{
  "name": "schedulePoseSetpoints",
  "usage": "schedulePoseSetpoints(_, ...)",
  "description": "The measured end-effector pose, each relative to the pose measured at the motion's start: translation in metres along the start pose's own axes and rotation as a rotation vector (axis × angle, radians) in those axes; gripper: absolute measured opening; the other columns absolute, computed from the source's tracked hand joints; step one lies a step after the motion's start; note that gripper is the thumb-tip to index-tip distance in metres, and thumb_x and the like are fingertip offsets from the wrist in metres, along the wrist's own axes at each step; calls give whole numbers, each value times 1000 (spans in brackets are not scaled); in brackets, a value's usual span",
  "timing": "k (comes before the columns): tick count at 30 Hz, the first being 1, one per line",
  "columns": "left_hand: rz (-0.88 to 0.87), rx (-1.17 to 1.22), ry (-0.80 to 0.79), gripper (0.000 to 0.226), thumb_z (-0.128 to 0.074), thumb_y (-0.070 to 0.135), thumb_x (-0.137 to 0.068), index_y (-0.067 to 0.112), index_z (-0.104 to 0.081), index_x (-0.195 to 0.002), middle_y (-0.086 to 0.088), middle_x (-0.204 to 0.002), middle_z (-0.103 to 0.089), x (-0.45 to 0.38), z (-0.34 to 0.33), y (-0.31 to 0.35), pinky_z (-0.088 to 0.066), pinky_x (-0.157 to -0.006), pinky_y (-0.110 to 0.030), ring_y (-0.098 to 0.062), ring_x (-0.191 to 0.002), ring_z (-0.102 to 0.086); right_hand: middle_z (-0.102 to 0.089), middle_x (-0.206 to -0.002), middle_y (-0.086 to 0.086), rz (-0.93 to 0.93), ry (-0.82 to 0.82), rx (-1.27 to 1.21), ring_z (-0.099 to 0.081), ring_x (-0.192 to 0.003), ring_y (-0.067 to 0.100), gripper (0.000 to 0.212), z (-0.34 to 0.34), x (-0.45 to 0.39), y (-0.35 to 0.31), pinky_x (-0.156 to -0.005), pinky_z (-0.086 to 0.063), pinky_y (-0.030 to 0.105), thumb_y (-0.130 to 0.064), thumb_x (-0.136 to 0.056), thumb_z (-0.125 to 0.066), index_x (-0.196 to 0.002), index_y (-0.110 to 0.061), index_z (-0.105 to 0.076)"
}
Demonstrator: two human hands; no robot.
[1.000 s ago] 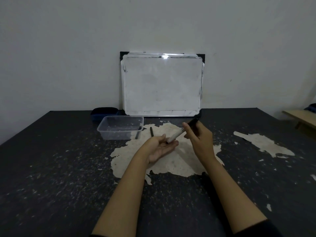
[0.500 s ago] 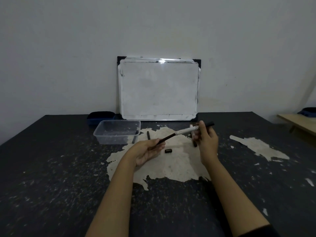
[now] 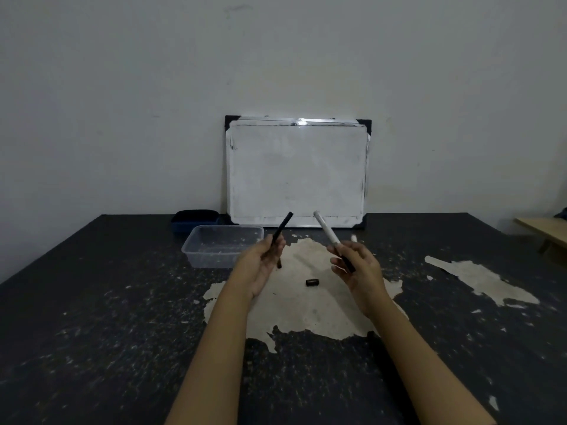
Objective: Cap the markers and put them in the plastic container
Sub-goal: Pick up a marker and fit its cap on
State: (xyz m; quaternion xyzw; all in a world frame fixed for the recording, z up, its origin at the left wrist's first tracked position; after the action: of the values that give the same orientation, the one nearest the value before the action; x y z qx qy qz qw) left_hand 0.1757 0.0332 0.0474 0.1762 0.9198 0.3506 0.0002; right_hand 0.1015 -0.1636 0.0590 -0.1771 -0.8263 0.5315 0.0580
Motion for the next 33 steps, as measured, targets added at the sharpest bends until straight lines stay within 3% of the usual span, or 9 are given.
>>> schedulePoseSetpoints(3, -190, -185, 64, 23, -57, 4, -92, -5, -63, -113, -15, -99, -70, 5, 5, 36, -59, -66, -19, -17, -83, -68, -78, -94, 8, -18, -32, 69, -68, -71, 16, 15, -7, 4, 7, -71, -56, 32, -10, -93, -63, -108, -7, -62)
schedulePoseSetpoints(7, -535, -850, 410, 16, -67, 14, -88, 13, -70, -103, -3, -100, -73, 21, 31, 106, -51, -66, -17, -11, -82, -66, -77, -99, 12, -25, -58, 178, -68, -68, 15, 20, -18, 8, 14, -64, -56, 28, -11, -92, -65, -111, -5, -63)
schedulePoseSetpoints(10, -702, -1200, 548, 16, -71, 22, -84, 16, -73, -99, 2, -97, -73, 29, 37, 131, -50, -72, -18, -7, -84, -65, -77, -100, 14, -23, -55, 201, -68, -68, 16, 21, -19, 8, 14, -62, -55, 28, -11, -92, -66, -111, -4, -63)
schedulePoseSetpoints(13, -678, -1409, 578, 14, -71, 28, -84, 20, -74, -95, 8, -96, -73, 21, 42, 127, -43, -80, -17, -3, -83, -62, -78, -100, 12, -21, -59, 216, -67, -71, 19, 25, -18, 8, 14, -65, -55, 30, -12, -91, -66, -114, -2, -63)
schedulePoseSetpoints(15, -664, -1487, 603, 12, -71, 33, -83, 25, -74, -91, 10, -93, -74, 15, 46, 123, -42, -95, -32, -7, -85, -64, -78, -98, 10, -18, -57, 235, -67, -72, 19, 27, -17, 7, 14, -65, -55, 29, -14, -91, -66, -115, -3, -63)
schedulePoseSetpoints(17, -661, -1539, 632, 10, -70, 37, -82, 29, -73, -87, 10, -90, -75, 9, 49, 120, -37, -100, -42, -8, -86, -65, -79, -98, 9, -18, -55, 242, -67, -73, 19, 27, -16, 7, 14, -65, -55, 29, -14, -91, -67, -116, -3, -62)
schedulePoseSetpoints(25, -556, -1644, 669, 16, -67, 42, -83, 30, -76, -88, 12, -90, -75, -2, 51, 114, -26, -94, -39, -8, -87, -60, -78, -100, 8, -16, -60, 263, -67, -75, 20, 26, -15, 5, 15, -65, -55, 29, -16, -91, -67, -115, -6, -63)
schedulePoseSetpoints(33, -468, -1658, 678, 29, -67, 53, -78, 27, -75, -89, 8, -88, -74, -2, 50, 113, -25, -98, -40, -11, -87, -60, -79, -98, 7, -18, -76, 268, -66, -75, 19, 27, -16, 5, 16, -64, -54, 27, -16, -91, -66, -115, -4, -63)
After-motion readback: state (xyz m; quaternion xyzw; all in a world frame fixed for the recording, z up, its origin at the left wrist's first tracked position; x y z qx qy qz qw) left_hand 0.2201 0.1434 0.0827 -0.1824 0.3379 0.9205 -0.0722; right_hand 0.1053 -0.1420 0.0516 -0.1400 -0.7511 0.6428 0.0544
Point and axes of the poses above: each hand's wrist, its own x-axis away from the middle knuckle, its own z-axis out of the back of the hand, y = z × x, the point moved 10 cm from there along -x, towards the middle knuckle
